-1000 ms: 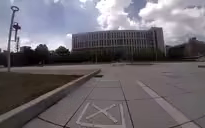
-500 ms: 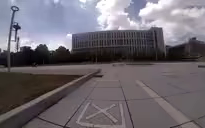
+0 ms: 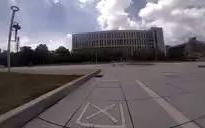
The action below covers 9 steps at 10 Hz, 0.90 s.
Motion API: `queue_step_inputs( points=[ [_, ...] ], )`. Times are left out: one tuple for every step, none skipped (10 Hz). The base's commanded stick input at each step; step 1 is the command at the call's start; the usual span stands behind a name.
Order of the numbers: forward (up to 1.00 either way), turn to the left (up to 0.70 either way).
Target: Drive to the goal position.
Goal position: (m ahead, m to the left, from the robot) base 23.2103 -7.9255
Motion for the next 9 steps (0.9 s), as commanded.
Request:
queue_step_inputs(
  points=[
    [0.06, 0.00],
    [0.05, 0.00],
    [0.06, 0.00],
    [0.05, 0.00],
    [0.05, 0.00],
    [0.05, 0.00],
    [0.06, 0.00],
    [0.06, 0.00],
    [0.06, 0.00]
  ],
)
